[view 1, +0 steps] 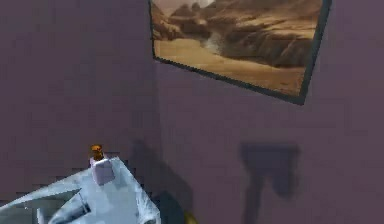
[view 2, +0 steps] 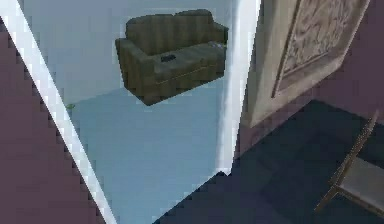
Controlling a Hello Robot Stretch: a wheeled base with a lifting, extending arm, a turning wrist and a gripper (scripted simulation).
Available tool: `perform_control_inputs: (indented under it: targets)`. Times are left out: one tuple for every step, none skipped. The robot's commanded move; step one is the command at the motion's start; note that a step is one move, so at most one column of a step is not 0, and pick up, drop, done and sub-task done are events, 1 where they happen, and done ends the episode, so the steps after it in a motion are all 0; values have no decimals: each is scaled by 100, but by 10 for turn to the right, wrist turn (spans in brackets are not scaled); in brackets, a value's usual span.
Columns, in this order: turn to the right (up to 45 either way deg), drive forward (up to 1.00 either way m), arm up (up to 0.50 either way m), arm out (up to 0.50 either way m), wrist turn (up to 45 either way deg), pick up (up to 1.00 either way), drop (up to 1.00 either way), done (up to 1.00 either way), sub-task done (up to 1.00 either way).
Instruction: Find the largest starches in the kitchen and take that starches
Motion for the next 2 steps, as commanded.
perform_control_inputs:
  targets:
    - [-450,0,0,0,0,0,0,0,0]
    - [-450,0,0,0,0,0,0,0,0]
